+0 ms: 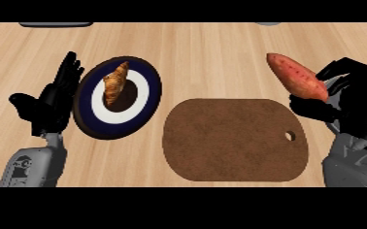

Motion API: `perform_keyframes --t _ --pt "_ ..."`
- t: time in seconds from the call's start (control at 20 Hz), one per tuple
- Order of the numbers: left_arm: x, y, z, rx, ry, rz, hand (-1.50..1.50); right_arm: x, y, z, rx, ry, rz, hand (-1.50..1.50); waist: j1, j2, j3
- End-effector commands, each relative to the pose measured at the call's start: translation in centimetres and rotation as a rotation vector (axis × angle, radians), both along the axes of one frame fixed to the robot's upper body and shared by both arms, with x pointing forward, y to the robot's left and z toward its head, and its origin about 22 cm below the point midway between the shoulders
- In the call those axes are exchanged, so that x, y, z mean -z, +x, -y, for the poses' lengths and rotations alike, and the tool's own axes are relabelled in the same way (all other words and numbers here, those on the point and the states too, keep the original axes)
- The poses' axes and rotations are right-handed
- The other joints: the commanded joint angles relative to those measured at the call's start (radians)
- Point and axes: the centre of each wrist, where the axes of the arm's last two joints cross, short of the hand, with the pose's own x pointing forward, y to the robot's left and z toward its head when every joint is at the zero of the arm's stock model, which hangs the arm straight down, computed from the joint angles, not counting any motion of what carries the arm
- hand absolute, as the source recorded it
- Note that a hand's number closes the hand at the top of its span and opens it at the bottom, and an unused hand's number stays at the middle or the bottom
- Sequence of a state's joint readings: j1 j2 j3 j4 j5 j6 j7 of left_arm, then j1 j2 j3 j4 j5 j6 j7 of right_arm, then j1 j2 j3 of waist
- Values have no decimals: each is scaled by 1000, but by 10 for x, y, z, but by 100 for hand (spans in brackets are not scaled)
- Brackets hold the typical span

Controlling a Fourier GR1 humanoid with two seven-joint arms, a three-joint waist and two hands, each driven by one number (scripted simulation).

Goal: Pick the sweet potato from the cutting board and place it in the pan

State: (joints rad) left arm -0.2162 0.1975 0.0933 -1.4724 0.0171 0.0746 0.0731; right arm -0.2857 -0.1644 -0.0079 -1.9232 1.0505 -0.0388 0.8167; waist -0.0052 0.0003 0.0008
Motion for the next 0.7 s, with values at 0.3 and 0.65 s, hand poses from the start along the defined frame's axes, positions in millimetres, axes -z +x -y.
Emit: perform_keyframes --t 0.3,0.65 --pt "-8 11 12 16 -10 7 0 39 4 156 149 -98 -26 150 0 4 0" --pt "-4 10 14 15 -2 8 0 74 22 240 251 -186 -50 150 23 9 2"
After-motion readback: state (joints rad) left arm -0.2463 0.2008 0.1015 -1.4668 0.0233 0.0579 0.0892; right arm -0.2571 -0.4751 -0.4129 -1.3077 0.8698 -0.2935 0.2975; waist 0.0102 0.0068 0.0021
